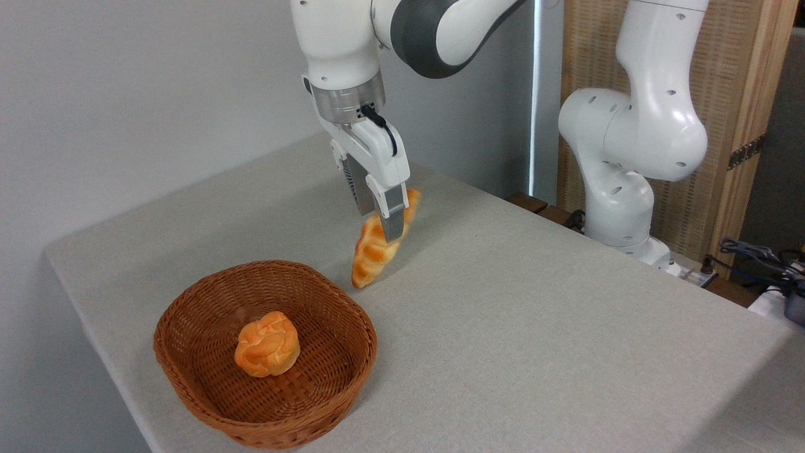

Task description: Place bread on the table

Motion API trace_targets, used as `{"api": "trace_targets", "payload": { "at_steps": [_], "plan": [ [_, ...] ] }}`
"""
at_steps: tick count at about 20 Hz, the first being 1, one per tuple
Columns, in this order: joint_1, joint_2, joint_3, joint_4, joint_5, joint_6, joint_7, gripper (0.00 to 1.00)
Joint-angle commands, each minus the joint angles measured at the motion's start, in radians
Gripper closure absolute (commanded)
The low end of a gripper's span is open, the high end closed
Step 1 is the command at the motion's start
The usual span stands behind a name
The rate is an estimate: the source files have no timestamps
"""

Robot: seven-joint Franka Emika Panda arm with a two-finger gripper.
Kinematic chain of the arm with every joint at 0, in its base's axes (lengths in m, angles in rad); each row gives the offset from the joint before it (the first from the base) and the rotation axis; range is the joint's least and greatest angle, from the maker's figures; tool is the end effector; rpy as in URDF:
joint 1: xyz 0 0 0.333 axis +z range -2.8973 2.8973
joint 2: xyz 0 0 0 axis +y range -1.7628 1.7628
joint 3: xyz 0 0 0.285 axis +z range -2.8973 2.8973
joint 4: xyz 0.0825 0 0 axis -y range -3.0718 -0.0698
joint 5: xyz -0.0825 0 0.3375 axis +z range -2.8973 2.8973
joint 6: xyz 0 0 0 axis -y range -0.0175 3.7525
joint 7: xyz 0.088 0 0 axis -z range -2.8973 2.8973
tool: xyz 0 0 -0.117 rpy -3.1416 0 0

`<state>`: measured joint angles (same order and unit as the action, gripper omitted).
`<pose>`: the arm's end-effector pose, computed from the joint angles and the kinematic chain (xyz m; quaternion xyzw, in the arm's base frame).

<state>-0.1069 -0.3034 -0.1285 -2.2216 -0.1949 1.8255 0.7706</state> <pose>0.4006 -0.1170 0.4675 0.8881 -0.4513 -0.0253 0.0836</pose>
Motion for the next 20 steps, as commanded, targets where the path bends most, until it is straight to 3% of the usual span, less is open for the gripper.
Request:
{"api": "trace_targets", "payload": {
  "at_steps": [1,6,10,12,15,17,20],
  "plan": [
    [-0.008,-0.010,0.012,0.002,0.014,-0.005,0.009,0.00],
    [-0.008,-0.007,0.012,0.036,0.014,-0.005,0.004,0.00],
    [0.003,0.036,0.020,0.147,0.017,-0.012,-0.004,0.00],
    [0.001,0.067,0.069,0.226,0.048,-0.014,-0.007,0.00],
    [0.001,0.078,0.107,0.278,0.051,-0.020,-0.007,0.00],
    [0.004,0.110,0.115,0.328,0.052,-0.064,-0.008,0.00],
    [0.022,0.220,0.113,0.495,0.058,-0.190,-0.043,0.00]
  ]
}}
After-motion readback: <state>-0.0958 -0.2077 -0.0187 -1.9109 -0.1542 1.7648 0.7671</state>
